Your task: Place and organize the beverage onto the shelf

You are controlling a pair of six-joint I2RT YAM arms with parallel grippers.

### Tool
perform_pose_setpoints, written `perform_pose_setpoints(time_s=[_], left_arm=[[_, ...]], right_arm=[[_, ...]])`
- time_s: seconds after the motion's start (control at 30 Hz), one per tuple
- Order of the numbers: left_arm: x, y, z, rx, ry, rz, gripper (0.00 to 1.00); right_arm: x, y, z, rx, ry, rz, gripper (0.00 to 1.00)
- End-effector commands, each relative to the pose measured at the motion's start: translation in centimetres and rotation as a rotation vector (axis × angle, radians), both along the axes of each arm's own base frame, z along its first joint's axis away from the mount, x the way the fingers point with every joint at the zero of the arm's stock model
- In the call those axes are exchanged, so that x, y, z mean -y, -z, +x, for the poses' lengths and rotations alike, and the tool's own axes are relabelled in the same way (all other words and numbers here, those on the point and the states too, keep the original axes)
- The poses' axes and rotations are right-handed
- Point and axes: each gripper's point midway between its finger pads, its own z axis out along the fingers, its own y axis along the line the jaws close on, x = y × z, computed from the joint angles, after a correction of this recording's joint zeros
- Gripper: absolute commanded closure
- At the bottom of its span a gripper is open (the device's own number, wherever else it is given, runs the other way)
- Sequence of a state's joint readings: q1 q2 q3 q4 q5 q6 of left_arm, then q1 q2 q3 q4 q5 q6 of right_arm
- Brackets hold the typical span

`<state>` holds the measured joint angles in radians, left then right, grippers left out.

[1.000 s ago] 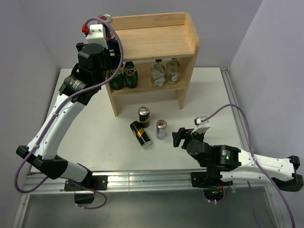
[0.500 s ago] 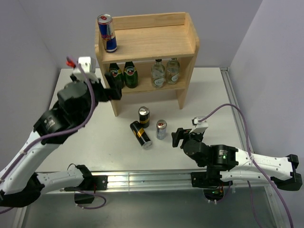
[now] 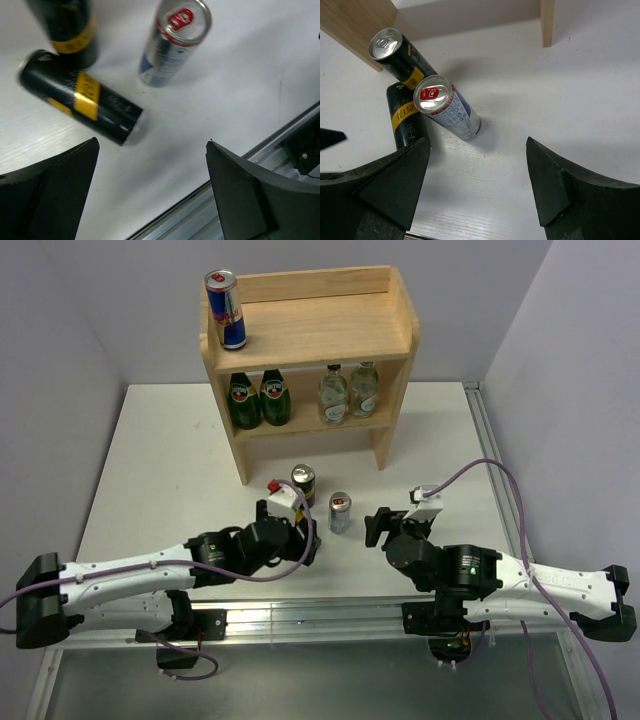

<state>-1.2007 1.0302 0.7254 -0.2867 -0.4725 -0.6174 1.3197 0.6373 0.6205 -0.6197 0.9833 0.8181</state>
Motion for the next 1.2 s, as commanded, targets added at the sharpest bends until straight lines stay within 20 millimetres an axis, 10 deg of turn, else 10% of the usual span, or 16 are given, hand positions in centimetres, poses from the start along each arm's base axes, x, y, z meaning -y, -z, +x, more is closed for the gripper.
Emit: perform_pose_setpoints(time_s=[0.0,0.37,1.17], left_arm=[[5.0,-2.0,-0.5,0.027,0.057,-0.229,0.05],[9.9,2.4,1.6,0.108,0.083,-0.226,0.05],[10.9,7.2,10.2,0.266,-0.086,-0.091,0.11]], right_arm=[[0.5,-0.7,0.3,0.024,0.037,0.028,0.15],[0.4,-0.6,0.3,0.024,0.031,0.023,0.15],[0.0,-0.4,0.2,0.021,0.007,0.021,0.15]])
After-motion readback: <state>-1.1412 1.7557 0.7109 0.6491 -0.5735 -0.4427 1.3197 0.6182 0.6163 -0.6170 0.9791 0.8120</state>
